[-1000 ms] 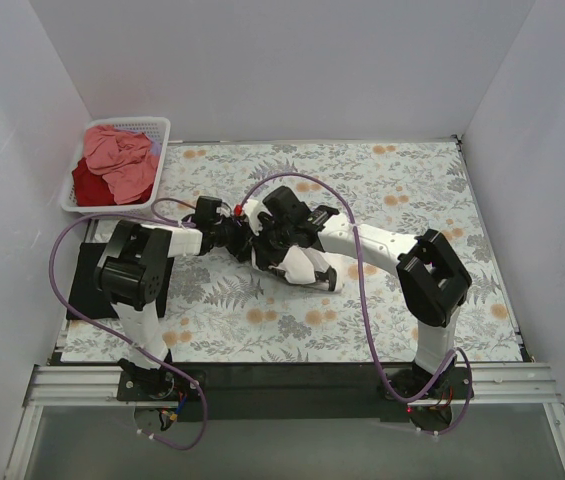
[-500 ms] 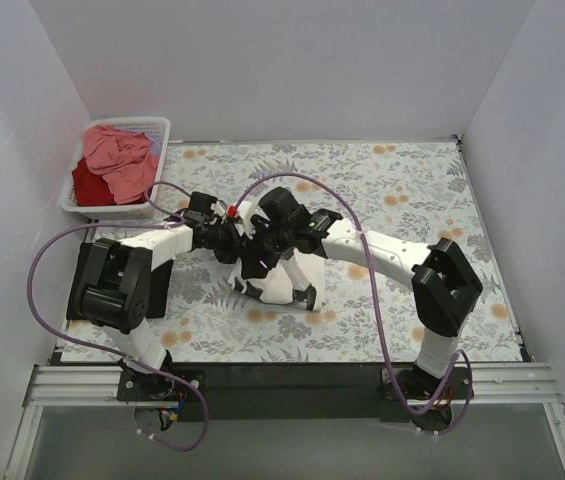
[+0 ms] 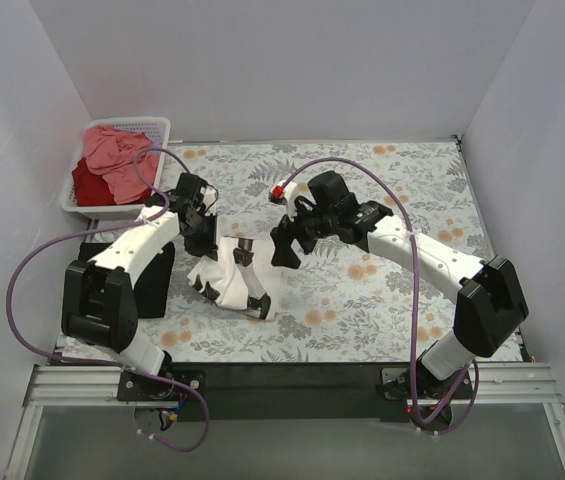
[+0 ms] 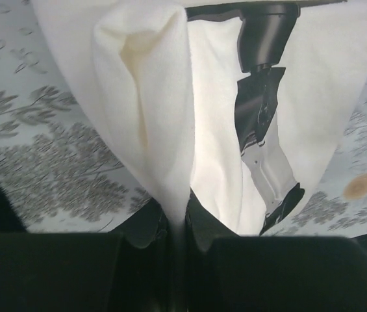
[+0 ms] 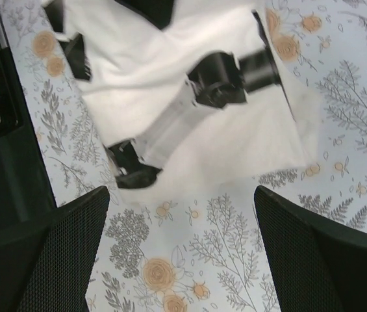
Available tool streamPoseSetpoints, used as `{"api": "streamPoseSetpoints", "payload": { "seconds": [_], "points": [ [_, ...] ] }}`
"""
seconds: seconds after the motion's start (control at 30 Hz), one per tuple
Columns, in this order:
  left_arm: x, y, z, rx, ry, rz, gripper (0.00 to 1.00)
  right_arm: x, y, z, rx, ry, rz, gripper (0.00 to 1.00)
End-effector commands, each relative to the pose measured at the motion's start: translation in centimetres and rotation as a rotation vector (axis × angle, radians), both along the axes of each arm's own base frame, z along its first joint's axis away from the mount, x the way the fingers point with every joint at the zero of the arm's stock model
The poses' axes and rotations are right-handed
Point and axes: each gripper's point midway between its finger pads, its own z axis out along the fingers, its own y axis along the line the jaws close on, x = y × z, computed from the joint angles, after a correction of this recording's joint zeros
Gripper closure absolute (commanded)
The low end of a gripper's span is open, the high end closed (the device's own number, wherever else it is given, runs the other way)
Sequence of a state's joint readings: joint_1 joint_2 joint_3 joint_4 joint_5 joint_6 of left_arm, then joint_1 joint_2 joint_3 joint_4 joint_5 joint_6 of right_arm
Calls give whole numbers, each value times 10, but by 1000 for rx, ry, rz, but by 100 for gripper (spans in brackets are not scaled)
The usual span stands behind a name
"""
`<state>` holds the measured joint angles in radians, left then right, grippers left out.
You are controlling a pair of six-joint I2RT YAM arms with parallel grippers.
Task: Fold and stack the t-shirts
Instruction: Neatly place the folded tshirt to the corner
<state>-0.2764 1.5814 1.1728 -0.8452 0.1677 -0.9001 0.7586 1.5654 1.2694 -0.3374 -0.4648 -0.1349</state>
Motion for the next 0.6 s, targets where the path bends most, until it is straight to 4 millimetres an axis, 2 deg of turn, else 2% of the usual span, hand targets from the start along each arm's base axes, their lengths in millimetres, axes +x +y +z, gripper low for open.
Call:
{"api": "streamPoseSetpoints", "payload": {
  "seconds": [0.0, 0.13, 0.27, 0.43, 0.57],
  "points": [
    [-25, 39, 30, 165, -33, -93, 100, 4, -14, 1, -11, -37, -10, 2],
    [-30, 53, 50, 215, -62, -134, 100, 6, -19, -3, -27, -46, -25, 1],
    [-25, 80, 72, 295, -122, -118, 100, 6, -18, -1, -18, -43, -20, 1],
    [-21, 114, 87, 314, -163, -111, 100, 5, -17, 0, -13, -38, -18, 2],
    [-11, 124, 100, 314, -217, -114, 100, 4, -16, 0, -11, -28, -14, 1]
  ]
}}
